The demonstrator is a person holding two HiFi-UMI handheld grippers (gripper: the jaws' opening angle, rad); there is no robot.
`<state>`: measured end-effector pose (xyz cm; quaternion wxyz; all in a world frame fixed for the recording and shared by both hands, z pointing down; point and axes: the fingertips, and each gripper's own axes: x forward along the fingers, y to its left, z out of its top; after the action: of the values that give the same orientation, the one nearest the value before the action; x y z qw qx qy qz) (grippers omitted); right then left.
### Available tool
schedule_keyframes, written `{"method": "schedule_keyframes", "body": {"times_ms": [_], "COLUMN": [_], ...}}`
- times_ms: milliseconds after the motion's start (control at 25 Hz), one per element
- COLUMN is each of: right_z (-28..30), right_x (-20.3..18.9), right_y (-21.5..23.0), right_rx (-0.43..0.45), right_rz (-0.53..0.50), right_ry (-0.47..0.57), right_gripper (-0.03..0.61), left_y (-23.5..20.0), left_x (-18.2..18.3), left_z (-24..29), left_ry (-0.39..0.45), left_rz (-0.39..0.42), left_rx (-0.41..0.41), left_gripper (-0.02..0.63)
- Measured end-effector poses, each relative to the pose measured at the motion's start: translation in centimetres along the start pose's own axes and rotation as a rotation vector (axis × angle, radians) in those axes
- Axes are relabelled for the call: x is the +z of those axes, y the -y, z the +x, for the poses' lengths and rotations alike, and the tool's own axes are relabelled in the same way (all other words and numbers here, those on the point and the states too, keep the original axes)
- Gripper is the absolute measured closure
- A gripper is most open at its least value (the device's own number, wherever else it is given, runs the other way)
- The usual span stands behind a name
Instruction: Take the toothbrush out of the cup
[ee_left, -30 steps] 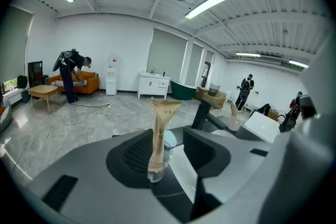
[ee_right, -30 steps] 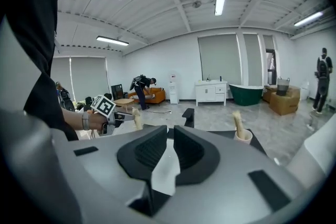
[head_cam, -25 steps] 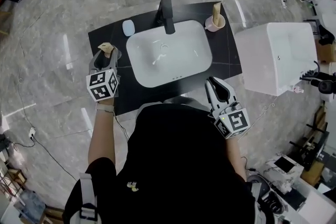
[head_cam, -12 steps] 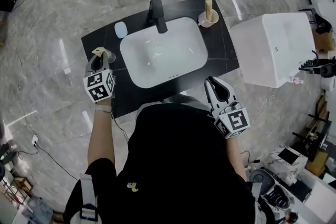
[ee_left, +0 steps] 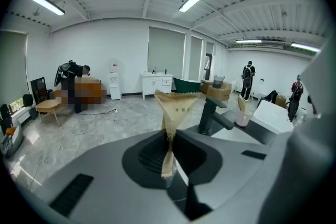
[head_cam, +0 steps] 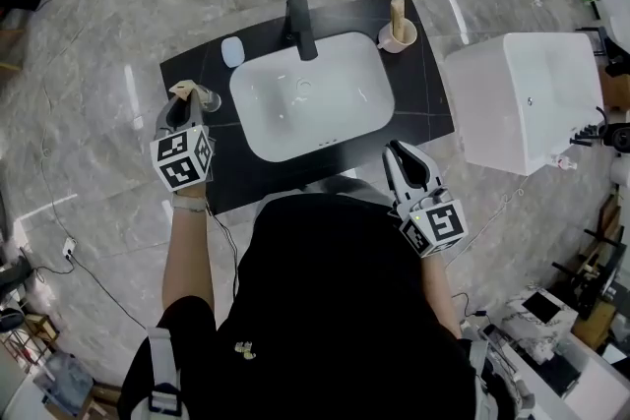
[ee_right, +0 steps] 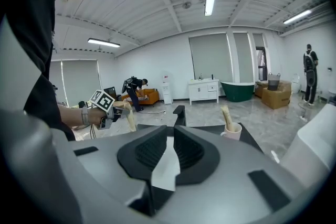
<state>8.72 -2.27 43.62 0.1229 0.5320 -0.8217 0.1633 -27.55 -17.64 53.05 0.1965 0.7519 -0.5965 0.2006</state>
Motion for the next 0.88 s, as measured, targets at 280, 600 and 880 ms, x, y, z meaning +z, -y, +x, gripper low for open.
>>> {"method": "schedule_keyframes", "body": {"times_ms": [280, 600, 880], "right_z": [1.2, 2.4, 3.6], "right_x": [0.3, 0.7, 0.6], "right_y": [0.6, 0.2, 0.3], "right_rx": [0.077, 0.154, 0.211], "right_rz": [0.053, 0.077, 0.101], "right_ry": [0.047, 0.084, 0.103], "right_gripper": [0.522, 0.522, 0.522], "left_y": [1.6, 6.6, 11.0], "left_x": [5.2, 9.2, 8.8], "left_z": [-4.5, -8.5, -10.1], "left_ry": [0.08, 0.146, 0.142], "left_rz": [0.037, 0.087, 0.089], "left_rx": [0.043, -0.025, -0.082], "left_gripper": [0.572, 0.571, 0.572]}}
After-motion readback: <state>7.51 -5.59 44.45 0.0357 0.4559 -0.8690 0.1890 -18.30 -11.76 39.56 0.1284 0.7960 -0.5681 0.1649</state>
